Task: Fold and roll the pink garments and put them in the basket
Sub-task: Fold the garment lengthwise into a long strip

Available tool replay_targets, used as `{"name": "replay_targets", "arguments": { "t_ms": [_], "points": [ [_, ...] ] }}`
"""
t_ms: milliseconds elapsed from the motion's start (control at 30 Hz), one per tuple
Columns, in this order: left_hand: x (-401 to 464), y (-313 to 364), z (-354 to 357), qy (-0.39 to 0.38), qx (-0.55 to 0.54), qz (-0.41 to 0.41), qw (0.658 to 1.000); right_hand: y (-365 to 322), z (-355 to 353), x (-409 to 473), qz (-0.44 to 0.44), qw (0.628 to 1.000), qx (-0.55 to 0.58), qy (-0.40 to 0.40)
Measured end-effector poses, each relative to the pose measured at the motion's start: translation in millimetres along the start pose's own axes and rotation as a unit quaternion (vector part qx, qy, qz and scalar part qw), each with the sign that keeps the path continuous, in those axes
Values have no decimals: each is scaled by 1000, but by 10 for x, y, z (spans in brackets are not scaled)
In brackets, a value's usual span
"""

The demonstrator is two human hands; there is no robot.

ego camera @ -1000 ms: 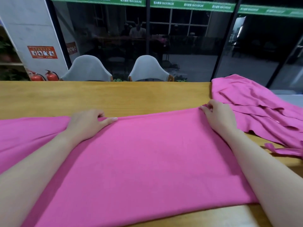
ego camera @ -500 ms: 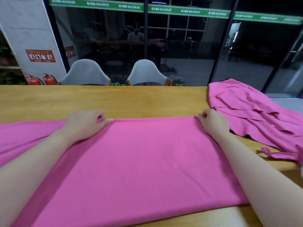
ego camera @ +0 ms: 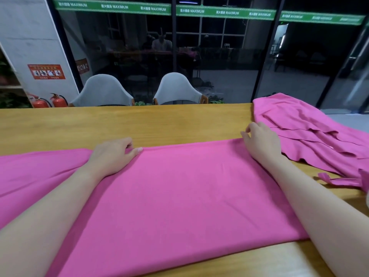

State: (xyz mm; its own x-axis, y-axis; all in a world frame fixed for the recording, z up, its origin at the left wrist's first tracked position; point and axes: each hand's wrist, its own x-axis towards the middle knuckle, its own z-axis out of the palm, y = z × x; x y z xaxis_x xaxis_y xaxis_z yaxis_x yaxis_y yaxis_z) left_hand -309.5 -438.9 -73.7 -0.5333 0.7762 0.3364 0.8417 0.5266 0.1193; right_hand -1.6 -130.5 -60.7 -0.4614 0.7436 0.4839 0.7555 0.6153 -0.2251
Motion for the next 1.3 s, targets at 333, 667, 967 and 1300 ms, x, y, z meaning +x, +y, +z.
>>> {"name": "replay_targets", "arguments": {
  "t_ms": [333,667,967,1300],
  "points": [
    [-15,36,-15,-3,0,-6,1000,-1421,-162,-1023,-284,895,60,-338],
    [-23,35,13,14,3,-26,1000,-285,-14,-380,-77,955,-41,-285],
    [-510,733,-426,39,38,66,996,-670,-341,-713,-153,966,-156,-141],
    [-1799,1298,-406,-121,-20,20,992,-950,-693,-1957,-225,932,54,-280]
  ]
}}
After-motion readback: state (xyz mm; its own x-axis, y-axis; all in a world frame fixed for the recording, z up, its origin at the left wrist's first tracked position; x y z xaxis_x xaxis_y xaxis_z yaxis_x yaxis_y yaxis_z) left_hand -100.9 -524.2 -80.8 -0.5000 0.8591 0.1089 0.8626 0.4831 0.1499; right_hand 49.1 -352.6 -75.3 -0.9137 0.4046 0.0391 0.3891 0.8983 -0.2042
